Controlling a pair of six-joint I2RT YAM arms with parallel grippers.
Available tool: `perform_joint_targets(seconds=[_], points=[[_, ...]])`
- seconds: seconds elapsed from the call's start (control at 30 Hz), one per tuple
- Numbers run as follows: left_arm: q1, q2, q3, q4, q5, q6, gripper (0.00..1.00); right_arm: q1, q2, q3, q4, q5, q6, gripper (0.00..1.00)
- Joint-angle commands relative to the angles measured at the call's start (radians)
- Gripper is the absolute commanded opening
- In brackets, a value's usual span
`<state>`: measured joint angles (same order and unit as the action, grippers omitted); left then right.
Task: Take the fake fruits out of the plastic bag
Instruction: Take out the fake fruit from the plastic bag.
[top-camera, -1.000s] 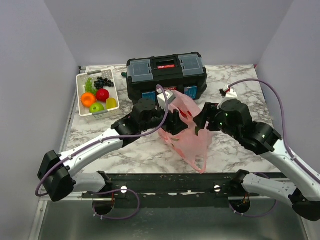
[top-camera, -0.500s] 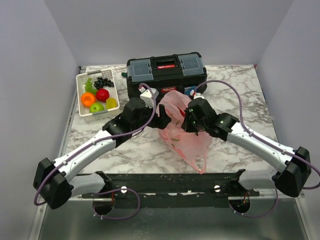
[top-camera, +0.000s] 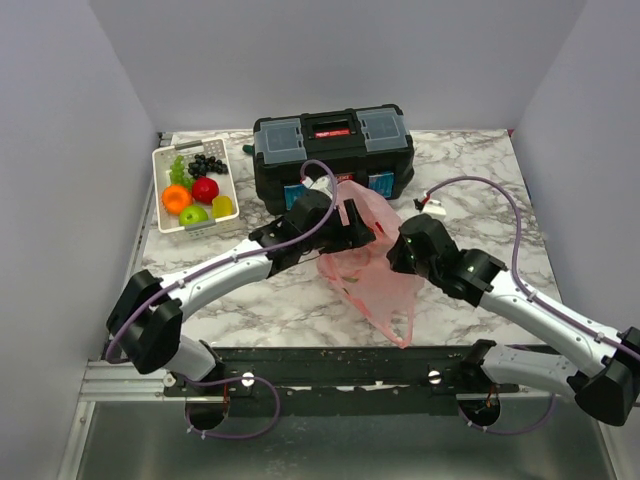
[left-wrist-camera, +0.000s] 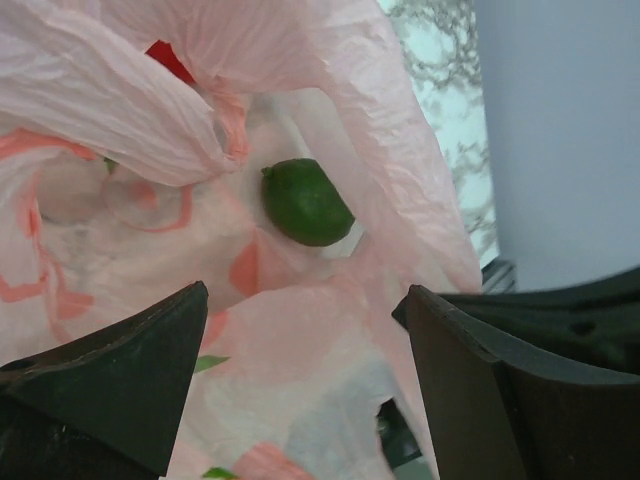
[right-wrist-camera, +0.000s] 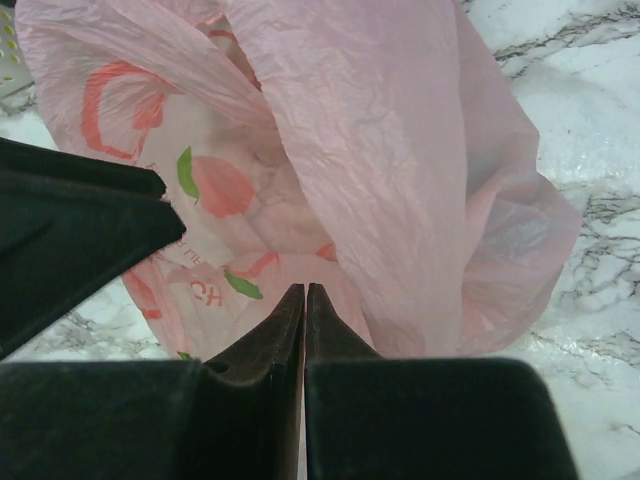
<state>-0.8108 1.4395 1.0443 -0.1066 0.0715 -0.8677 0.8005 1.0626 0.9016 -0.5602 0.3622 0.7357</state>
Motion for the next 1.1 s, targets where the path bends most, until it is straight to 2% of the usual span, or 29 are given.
perform_joint_targets(seconds=[0.0,0.13,0.27,0.37,0.5,0.6,0.7,0.77,0.87,0.9,1.0,1.07], points=[[0.006,0.059,-0.001,0.088,-0.017,-0.407,0.8,0.006,-0.018,-0.034,0.023,0.058,0.024,0.06],[0.026,0.137,0.037,0.031,-0.062,-0.543,0.81,0.006,-0.008,-0.037,0.029,0.055,0.023,0.05],[0.038,0.216,0.056,0.024,-0.123,-0.606,0.81,0.006,-0.01,-0.047,0.048,0.051,0.014,0.05],[0.036,0.251,0.062,0.049,-0.234,-0.582,0.77,0.006,-0.003,-0.053,0.058,0.059,0.003,0.05],[0.044,0.297,0.044,0.163,-0.256,-0.534,0.66,0.006,0.013,-0.05,0.061,0.056,-0.005,0.05],[0.035,0.317,0.017,0.229,-0.279,-0.515,0.63,0.006,0.014,-0.051,0.062,0.054,-0.004,0.05],[0.027,0.33,-0.003,0.318,-0.366,-0.429,0.5,0.006,0.01,-0.059,0.073,0.053,-0.008,0.05],[0.028,0.331,-0.017,0.383,-0.393,-0.349,0.33,0.006,0.015,-0.059,0.077,0.053,-0.014,0.05],[0.03,0.297,-0.023,0.424,-0.354,-0.276,0.05,0.006,0.029,-0.067,0.083,0.045,-0.029,0.05],[0.03,0.282,-0.023,0.426,-0.322,-0.262,0.0,0.006,0.034,-0.074,0.097,0.038,-0.044,0.05],[0.03,0.198,-0.046,0.421,-0.2,-0.291,0.0,0.006,0.043,-0.092,0.125,0.044,-0.053,0.05],[0.034,0.136,-0.084,0.412,-0.129,-0.36,0.0,0.006,0.04,-0.108,0.148,0.057,-0.055,0.05]])
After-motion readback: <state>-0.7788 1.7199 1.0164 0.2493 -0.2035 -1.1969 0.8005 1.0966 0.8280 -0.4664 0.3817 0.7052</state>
